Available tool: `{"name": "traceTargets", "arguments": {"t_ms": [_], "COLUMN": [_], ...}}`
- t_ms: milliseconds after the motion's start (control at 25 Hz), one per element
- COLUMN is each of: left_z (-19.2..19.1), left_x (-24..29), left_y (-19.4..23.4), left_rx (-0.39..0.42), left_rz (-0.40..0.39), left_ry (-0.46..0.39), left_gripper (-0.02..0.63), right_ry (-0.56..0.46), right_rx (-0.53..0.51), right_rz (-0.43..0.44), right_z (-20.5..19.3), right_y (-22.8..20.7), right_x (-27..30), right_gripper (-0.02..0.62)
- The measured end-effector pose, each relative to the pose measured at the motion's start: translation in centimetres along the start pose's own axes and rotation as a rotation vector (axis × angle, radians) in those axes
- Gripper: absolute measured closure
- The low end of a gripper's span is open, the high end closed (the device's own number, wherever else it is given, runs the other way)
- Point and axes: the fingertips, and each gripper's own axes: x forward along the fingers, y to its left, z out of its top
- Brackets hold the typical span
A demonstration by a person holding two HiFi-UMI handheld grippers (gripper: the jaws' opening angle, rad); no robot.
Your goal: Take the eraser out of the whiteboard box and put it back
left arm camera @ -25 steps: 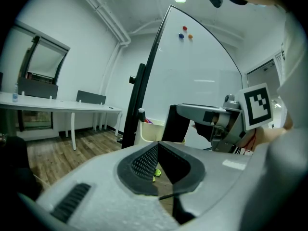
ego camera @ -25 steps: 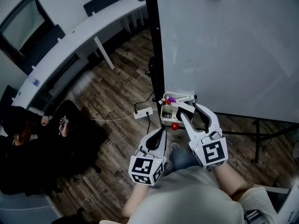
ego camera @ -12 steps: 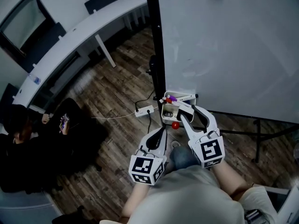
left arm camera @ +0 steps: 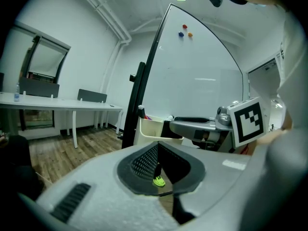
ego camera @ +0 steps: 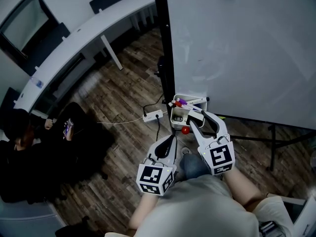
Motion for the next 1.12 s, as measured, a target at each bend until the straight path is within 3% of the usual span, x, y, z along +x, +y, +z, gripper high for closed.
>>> {"name": "traceTargets", "arguments": {"t_ms": [560,680,1120], "left_z": [-0.5,-0.5,-0.9], "left_x": [-1.2,-1.4,-2.5], "left_y": [-0.3,-0.4,-1.2], "left_rx": [0.000,-0.002,-0.002], "left_rz": [0.005,0.005,-0.008], "left_ry": [0.009,0.007,0.008], "left_gripper": [0.606,0.606,0.606], "right_ry": [0.016,0.021,0.018], "right_rx": [0.021,0.016,0.024], "right_rz": [-0.012,-0.003,-0.023], "right_z": [-0.3,-0.5,-0.2], "right_y": [0.1,0.4,1.0], "right_x": [-0.1,-0.2,-1.9], "right_gripper": [0.386,0.301,0.303]}}
